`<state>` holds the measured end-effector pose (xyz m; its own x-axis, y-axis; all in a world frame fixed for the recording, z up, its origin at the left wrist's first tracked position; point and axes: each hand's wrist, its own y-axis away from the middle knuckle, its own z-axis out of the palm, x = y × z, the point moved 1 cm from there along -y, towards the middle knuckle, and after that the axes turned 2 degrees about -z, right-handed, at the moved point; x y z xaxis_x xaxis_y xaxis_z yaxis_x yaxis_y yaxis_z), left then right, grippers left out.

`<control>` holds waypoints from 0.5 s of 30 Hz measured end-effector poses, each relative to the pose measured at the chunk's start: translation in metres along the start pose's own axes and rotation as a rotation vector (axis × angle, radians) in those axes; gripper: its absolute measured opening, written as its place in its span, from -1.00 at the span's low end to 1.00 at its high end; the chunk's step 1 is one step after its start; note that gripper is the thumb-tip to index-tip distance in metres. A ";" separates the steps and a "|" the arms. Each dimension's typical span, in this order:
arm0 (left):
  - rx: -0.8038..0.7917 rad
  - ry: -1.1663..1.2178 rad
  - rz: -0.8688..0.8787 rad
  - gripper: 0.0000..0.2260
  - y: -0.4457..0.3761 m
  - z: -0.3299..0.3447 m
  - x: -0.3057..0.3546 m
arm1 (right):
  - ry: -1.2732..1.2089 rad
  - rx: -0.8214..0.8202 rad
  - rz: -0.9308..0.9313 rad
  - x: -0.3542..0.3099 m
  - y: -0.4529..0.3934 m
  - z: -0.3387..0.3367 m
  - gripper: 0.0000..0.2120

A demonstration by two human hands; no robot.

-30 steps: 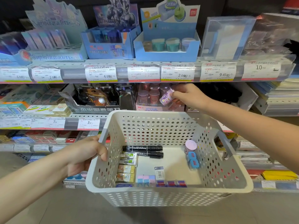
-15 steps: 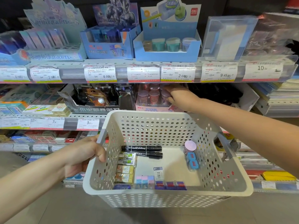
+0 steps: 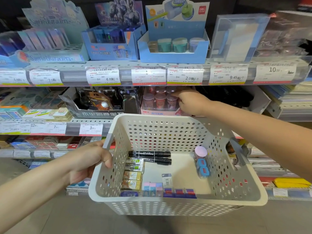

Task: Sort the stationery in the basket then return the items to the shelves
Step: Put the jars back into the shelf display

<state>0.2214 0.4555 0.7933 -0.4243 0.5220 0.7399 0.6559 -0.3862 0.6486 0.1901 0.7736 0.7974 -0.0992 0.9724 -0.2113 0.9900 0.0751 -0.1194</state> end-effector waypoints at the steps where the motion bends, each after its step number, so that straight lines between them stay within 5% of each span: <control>1: -0.001 0.005 0.004 -0.41 0.000 0.001 0.001 | -0.007 0.027 -0.021 0.000 0.003 -0.001 -0.54; 7: -0.001 0.000 0.015 -0.40 -0.001 0.002 0.002 | 0.021 0.230 -0.416 -0.019 0.052 -0.013 -0.76; 9: -0.002 -0.005 0.016 -0.41 -0.002 0.002 0.002 | 0.066 0.069 -0.529 -0.029 0.068 -0.012 -0.81; 12: -0.005 -0.008 0.011 -0.36 -0.003 0.002 0.001 | 0.273 -0.400 -0.474 -0.040 0.079 0.001 -0.91; 15: -0.012 -0.010 0.011 -0.31 -0.003 0.003 0.002 | 0.458 -0.667 -0.422 -0.037 0.080 0.018 -0.78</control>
<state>0.2205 0.4598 0.7921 -0.4108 0.5249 0.7455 0.6529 -0.4013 0.6424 0.2714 0.7394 0.7785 -0.5577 0.8172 0.1453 0.7475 0.4184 0.5159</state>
